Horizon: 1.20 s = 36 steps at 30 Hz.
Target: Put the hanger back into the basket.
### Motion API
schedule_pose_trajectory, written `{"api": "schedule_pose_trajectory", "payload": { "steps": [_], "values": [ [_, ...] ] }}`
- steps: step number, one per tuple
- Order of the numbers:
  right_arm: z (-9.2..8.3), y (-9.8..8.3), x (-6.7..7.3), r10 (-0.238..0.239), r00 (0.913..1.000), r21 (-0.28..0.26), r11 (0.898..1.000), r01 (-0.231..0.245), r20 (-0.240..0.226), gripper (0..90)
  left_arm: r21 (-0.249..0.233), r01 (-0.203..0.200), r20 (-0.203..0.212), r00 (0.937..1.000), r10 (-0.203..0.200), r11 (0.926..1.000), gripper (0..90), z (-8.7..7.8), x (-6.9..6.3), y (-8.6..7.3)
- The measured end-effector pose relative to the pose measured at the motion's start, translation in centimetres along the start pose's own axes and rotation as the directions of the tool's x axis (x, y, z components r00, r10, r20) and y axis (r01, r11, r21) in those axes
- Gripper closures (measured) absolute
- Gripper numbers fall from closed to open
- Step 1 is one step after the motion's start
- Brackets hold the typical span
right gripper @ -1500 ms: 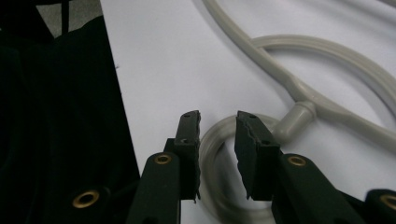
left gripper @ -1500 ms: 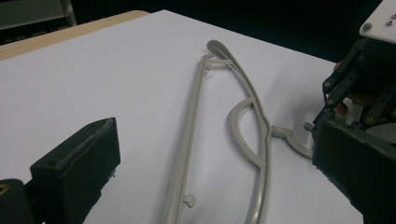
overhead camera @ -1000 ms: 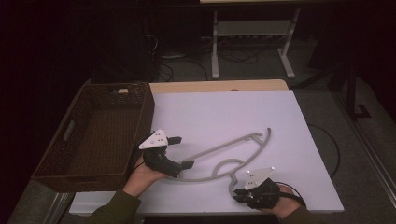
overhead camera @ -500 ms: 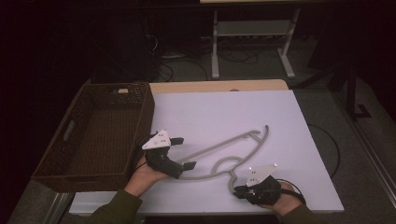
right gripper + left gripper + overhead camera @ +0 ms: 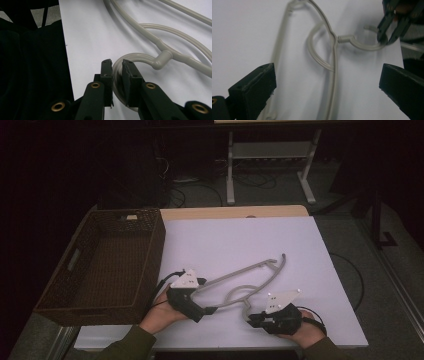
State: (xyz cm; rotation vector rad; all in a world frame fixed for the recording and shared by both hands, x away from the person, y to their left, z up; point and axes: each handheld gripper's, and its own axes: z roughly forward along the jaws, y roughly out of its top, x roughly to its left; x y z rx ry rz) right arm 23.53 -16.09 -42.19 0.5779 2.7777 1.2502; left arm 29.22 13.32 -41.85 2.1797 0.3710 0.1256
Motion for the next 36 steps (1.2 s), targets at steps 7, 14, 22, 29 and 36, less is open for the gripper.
{"api": "schedule_pose_trajectory", "payload": {
  "steps": [7,14,22,29,36],
  "values": [
    [-0.2,0.3,0.1,-0.004,1.0,-0.005,1.0,0.004,0.001,78.9,0.121,-0.076,0.045,0.9965,0.071,0.9898,26.1,2.4,-0.6,0.2],
    [-0.3,0.4,0.2,-0.002,1.0,-0.009,1.0,0.002,0.0,79.0,0.179,-0.083,0.06,0.9955,0.073,0.9804,49.0,3.0,-0.3,-0.1],
    [-0.4,0.6,0.2,-0.016,0.9999,-0.017,1.0,0.016,0.003,79.0,0.186,-0.053,0.068,0.9969,0.041,0.9812,62.9,3.3,0.3,0.0],
    [-0.4,0.6,0.1,-0.05,0.9986,-0.019,0.999,0.05,0.016,79.0,0.201,-0.04,0.08,0.9965,0.025,0.9788,72.7,3.4,0.4,0.1],
    [-0.5,0.8,0.2,-0.049,0.9987,-0.023,0.999,0.05,0.015,79.0,0.21,-0.053,0.094,0.995,0.034,0.9763,80.5,3.6,0.4,0.2]
  ]
}}
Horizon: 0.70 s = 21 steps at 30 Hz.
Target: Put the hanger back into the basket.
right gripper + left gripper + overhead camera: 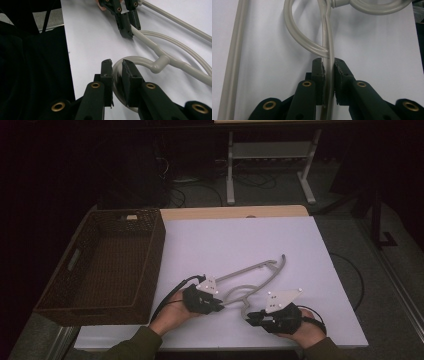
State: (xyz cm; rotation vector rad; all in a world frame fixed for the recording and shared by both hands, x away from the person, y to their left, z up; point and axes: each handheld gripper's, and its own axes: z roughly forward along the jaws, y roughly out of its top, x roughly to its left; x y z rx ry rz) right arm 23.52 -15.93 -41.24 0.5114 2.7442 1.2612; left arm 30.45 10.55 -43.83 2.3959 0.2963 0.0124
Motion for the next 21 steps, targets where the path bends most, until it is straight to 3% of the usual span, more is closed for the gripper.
{"api": "schedule_pose_trajectory", "payload": {
  "steps": [6,8,10,13,17,21],
  "values": [
    [0.0,0.0,0.0,-0.004,1.0,-0.006,1.0,0.004,-0.003,78.7,-0.002,-0.005,0.018,0.9998,0.005,1.0,81.9,-0.1,0.1,0.0],
    [0.0,0.0,0.1,0.021,0.9997,-0.015,1.0,-0.022,-0.015,77.6,0.005,-0.005,0.023,0.9997,0.004,1.0,82.0,0.0,0.2,0.0],
    [0.0,0.0,0.1,0.04,0.9987,-0.032,0.999,-0.041,-0.031,66.4,0.019,-0.004,0.015,0.9999,0.003,0.9998,82.2,0.2,0.1,0.0],
    [-0.1,0.1,0.0,0.051,0.9986,-0.053,0.997,-0.051,-0.012,50.5,0.019,-0.007,0.008,0.9999,0.007,0.9998,82.3,0.2,0.1,0.0],
    [-0.7,0.1,-0.4,0.07,0.9967,-0.091,0.994,-0.066,0.042,30.0,0.007,0.005,0.001,1.0,-0.005,1.0,82.3,-0.2,0.1,0.1],
    [-1.9,-0.1,-0.9,0.103,0.9904,-0.151,0.985,-0.088,0.092,18.1,-0.013,0.012,-0.012,0.9999,-0.012,0.9999,82.4,-0.7,0.2,0.3]
  ]
}}
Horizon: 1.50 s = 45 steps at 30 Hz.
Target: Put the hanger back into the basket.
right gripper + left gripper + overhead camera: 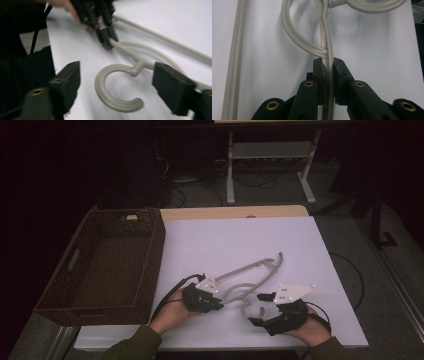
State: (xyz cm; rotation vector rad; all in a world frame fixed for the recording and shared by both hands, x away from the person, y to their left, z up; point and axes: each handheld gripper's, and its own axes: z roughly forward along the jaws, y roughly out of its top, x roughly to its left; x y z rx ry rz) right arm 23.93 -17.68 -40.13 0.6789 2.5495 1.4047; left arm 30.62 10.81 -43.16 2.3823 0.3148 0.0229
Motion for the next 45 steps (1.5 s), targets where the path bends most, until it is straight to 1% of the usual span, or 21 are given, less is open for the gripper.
{"api": "schedule_pose_trajectory", "payload": {
  "steps": [2,4,6,7,9,11,12,16,17,19,21,22,23,25,27,29,32,34,37,40,45],
  "values": [
    [-0.7,0.1,-0.3,0.006,0.9996,-0.029,1.0,-0.005,0.027,14.3,-0.014,0.005,-0.011,0.9999,-0.005,0.9999,82.5,-0.4,0.2,0.1],
    [-1.3,0.1,-0.5,0.013,0.9988,-0.052,0.999,-0.01,0.048,13.4,-0.02,0.007,-0.025,0.9997,-0.007,0.9998,82.6,-0.8,0.3,0.1],
    [-2.0,0.1,-0.7,0.019,0.9977,-0.077,0.997,-0.014,0.065,13.3,-0.03,0.021,-0.031,0.9993,-0.022,0.9993,82.6,-1.2,0.5,0.2],
    [-2.3,0.0,-0.8,0.027,0.9973,-0.087,0.996,-0.021,0.069,13.3,-0.031,0.018,-0.036,0.9992,-0.019,0.9994,82.6,-1.4,0.6,0.2],
    [-2.7,-0.1,-1.0,0.036,0.997,-0.09,0.995,-0.029,0.069,13.4,-0.035,0.033,-0.039,0.9987,-0.034,0.9988,82.6,-1.7,0.7,0.3],
    [-3.1,-0.3,-1.3,0.054,0.9958,-0.093,0.995,-0.048,0.073,13.4,-0.041,0.031,-0.045,0.9984,-0.033,0.9987,82.6,-2.1,0.7,0.5],
    [-3.2,-0.4,-1.4,0.053,0.9958,-0.096,0.994,-0.046,0.075,13.3,-0.039,0.025,-0.048,0.9985,-0.026,0.9989,82.6,-2.3,0.7,0.6],
    [-3.6,-0.8,-1.8,0.065,0.9943,-0.1,0.993,-0.056,0.085,12.8,-0.066,0.059,-0.062,0.9961,-0.063,0.9961,82.6,-3.2,0.8,1.1],
    [-3.7,-0.8,-1.9,0.067,0.9941,-0.1,0.993,-0.058,0.086,12.8,-0.067,0.059,-0.062,0.9961,-0.063,0.996,82.6,-3.5,0.8,1.2],
    [-3.8,-0.9,-2.1,0.067,0.9937,-0.101,0.993,-0.057,0.09,12.3,-0.088,0.07,-0.056,0.9955,-0.076,0.9936,82.6,-4.1,0.8,1.6],
    [-3.9,-1.0,-2.4,0.078,0.9926,-0.1,0.993,-0.069,0.093,12.1,-0.103,0.079,-0.056,0.9948,-0.085,0.9916,82.6,-4.6,0.8,2.2],
    [-3.9,-1.1,-2.5,0.079,0.9925,-0.098,0.993,-0.07,0.093,12.1,-0.104,0.077,-0.06,0.9947,-0.084,0.9916,82.6,-5.0,0.8,2.5],
    [-3.9,-1.1,-2.6,0.083,0.9919,-0.095,0.993,-0.073,0.097,12.1,-0.107,0.076,-0.066,0.9943,-0.084,0.9913,82.6,-5.3,0.7,2.8],
    [-3.9,-1.2,-2.8,0.083,0.9917,-0.094,0.993,-0.074,0.098,12.1,-0.115,0.07,-0.058,0.9954,-0.077,0.9909,82.6,-6.2,0.8,3.4],
    [-3.9,-1.2,-3.0,0.086,0.991,-0.092,0.993,-0.076,0.103,12.1,-0.125,0.071,-0.055,0.9954,-0.079,0.9895,82.6,-7.1,0.8,4.0],
    [-3.8,-1.2,-3.2,0.089,0.991,-0.091,0.993,-0.08,0.1,12.1,-0.126,0.065,-0.066,0.9951,-0.074,0.9899,82.6,-8.0,0.9,4.5],
    [-3.8,-1.1,-3.3,0.086,0.9912,-0.092,0.993,-0.076,0.101,12.1,-0.143,0.081,-0.068,0.9935,-0.091,0.9864,82.6,-9.4,1.1,4.9],
    [-3.7,-1.1,-3.4,0.087,0.991,-0.09,0.993,-0.078,0.102,12.1,-0.146,0.083,-0.069,0.9932,-0.094,0.9858,82.6,-10.4,1.4,5.1],
    [-3.7,-1.1,-3.5,0.086,0.9912,-0.089,0.993,-0.077,0.101,12.1,-0.146,0.087,-0.077,0.9921,-0.099,0.9854,82.6,-11.6,1.6,5.3],
    [-3.6,-1.0,-3.5,0.087,0.9909,-0.087,0.993,-0.078,0.102,12.1,-0.139,0.086,-0.092,0.9907,-0.1,0.9865,82.6,-13.0,1.8,5.3],
    [-3.7,-0.9,-3.5,0.082,0.9909,-0.091,0.993,-0.073,0.107,12.0,-0.153,0.102,-0.113,0.9863,-0.12,0.983,82.6,-15.3,2.5,4.8]
  ]
}}
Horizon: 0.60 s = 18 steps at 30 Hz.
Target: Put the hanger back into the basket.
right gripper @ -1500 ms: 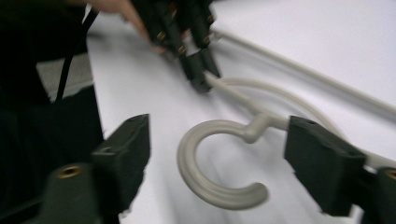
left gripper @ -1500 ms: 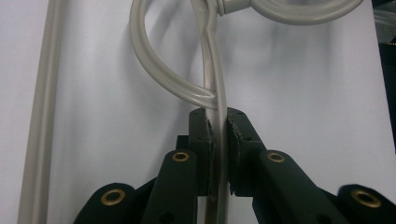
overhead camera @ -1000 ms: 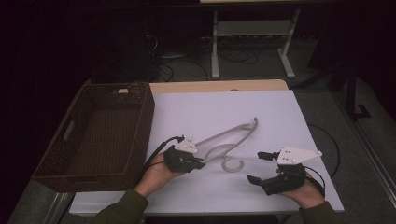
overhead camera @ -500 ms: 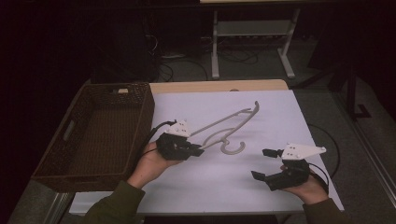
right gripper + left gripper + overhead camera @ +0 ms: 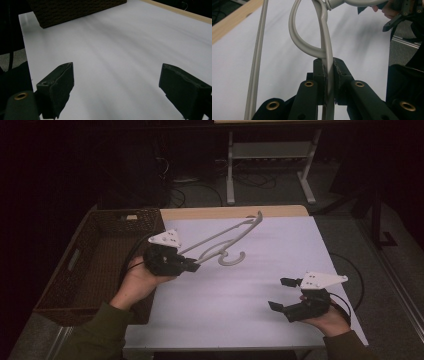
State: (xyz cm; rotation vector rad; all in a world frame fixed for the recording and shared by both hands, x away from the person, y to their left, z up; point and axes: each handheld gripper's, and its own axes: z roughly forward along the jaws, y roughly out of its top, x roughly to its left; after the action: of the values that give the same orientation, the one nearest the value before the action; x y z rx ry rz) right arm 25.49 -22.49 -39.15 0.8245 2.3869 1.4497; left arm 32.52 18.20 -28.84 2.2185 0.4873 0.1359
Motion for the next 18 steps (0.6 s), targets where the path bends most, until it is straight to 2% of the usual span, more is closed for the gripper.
{"api": "schedule_pose_trajectory", "payload": {
  "steps": [4,9,15,18],
  "values": [
    [0.0,0.0,0.0,0.002,1.0,-0.001,1.0,-0.002,0.003,11.9,-0.02,0.023,-0.012,0.9997,-0.023,0.9996,82.6,-1.9,0.9,-0.6],
    [0.2,0.0,-0.1,0.003,1.0,0.003,1.0,-0.003,0.006,11.9,-0.032,0.047,-0.053,0.9974,-0.049,0.9984,82.7,-4.6,1.9,-1.6],
    [0.4,0.1,-0.1,0.006,0.9999,0.003,1.0,-0.006,0.013,11.4,-0.064,0.079,-0.092,0.9922,-0.085,0.9948,82.6,-7.8,2.9,-3.3],
    [0.5,0.3,-0.2,0.006,0.9998,0.001,1.0,-0.006,0.021,10.8,-0.073,0.095,-0.117,0.9877,-0.104,0.9927,82.6,-9.4,3.3,-4.3]
  ]
}}
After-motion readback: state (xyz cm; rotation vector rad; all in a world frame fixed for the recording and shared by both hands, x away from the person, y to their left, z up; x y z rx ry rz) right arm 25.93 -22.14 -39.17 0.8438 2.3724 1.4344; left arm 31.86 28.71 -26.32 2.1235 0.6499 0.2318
